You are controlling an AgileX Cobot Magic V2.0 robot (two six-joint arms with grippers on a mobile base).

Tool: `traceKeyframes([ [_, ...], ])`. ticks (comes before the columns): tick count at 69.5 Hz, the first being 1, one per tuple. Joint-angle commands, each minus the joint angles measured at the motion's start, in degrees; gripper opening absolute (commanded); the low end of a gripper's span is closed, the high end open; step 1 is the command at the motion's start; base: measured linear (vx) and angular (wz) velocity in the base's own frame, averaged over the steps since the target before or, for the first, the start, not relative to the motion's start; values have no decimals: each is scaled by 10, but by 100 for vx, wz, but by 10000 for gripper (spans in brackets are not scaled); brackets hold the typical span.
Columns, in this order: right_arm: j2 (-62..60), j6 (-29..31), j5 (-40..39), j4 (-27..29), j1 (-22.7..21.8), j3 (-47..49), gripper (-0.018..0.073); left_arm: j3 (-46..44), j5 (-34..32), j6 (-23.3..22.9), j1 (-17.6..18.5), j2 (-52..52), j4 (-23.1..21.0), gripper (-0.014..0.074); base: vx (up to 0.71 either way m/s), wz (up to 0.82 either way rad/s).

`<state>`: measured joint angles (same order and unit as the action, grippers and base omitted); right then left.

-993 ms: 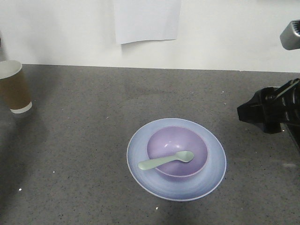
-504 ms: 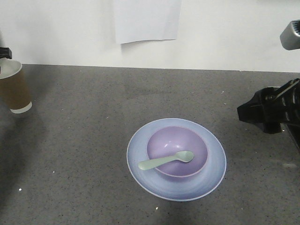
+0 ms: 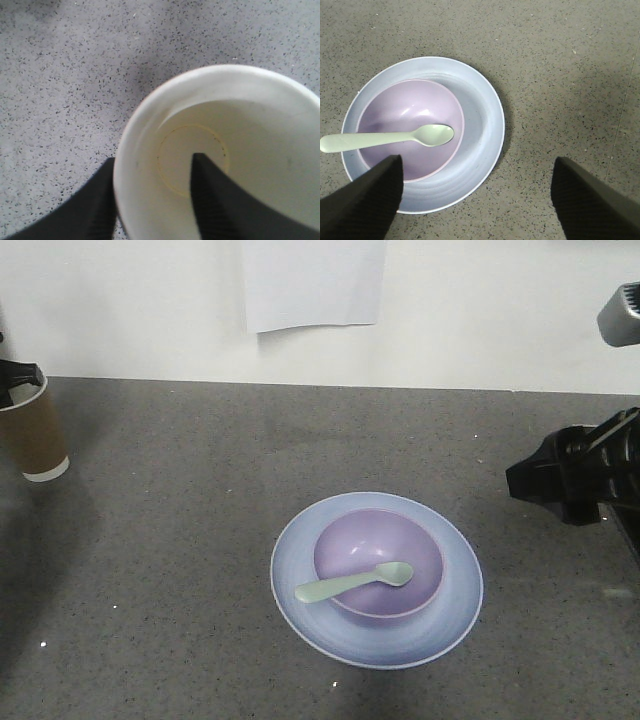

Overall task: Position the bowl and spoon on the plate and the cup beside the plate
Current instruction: 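Move the left gripper to the brown paper cup and grasp its rim, then carry the cup with the left gripper beside the plate and lower it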

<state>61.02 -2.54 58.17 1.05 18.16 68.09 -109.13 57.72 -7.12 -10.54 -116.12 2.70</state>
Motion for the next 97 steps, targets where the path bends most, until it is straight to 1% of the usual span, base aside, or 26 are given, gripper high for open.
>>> traceKeyframes([
  [1,-8,6,-30,-2,-1,14,577,-17,-27,-7,1,35,-4,148,0,0],
  [8,-8,6,-30,-2,-1,14,577,-17,-25,-5,1,36,-4,-3,0,0],
  [15,-8,6,-30,-2,-1,14,577,-17,-22,2,1,46,-10,-9,0,0],
  [22,-8,6,-30,-2,-1,14,577,-17,-11,28,1,65,-36,-8,0,0],
  [26,-8,6,-30,-2,-1,14,577,-17,7,50,1,80,-61,-8,0,0],
  [28,-8,6,-30,-2,-1,14,577,-17,19,71,1,86,-80,-8,0,0],
  [32,-8,6,-30,-2,-1,14,577,-17,45,98,1,99,-110,-8,0,0],
  [44,-8,6,-30,-2,-1,14,577,-17,122,178,2,126,-225,-8,0,0],
  [46,-8,6,-30,-1,-1,14,577,-17,136,190,6,131,-240,-8,0,0],
  [49,-8,6,-30,-1,-1,14,577,-16,140,203,11,136,-254,-8,0,0],
  [58,-8,6,-31,0,-1,14,577,0,140,205,48,159,-253,-8,0,0],
  [66,-8,6,-33,0,-1,14,577,45,135,210,89,180,-252,-8,0,0],
  [76,-8,6,-33,0,-1,14,577,119,93,210,146,206,-252,-8,0,0],
  [81,-8,6,-33,0,-1,14,577,152,84,212,172,212,-250,-8,0,0],
  [86,-8,6,-33,0,-1,14,577,180,76,220,193,216,-250,-8,0,0],
  [97,-8,6,-33,0,-1,14,577,221,42,220,231,217,-250,-8,0,0],
])
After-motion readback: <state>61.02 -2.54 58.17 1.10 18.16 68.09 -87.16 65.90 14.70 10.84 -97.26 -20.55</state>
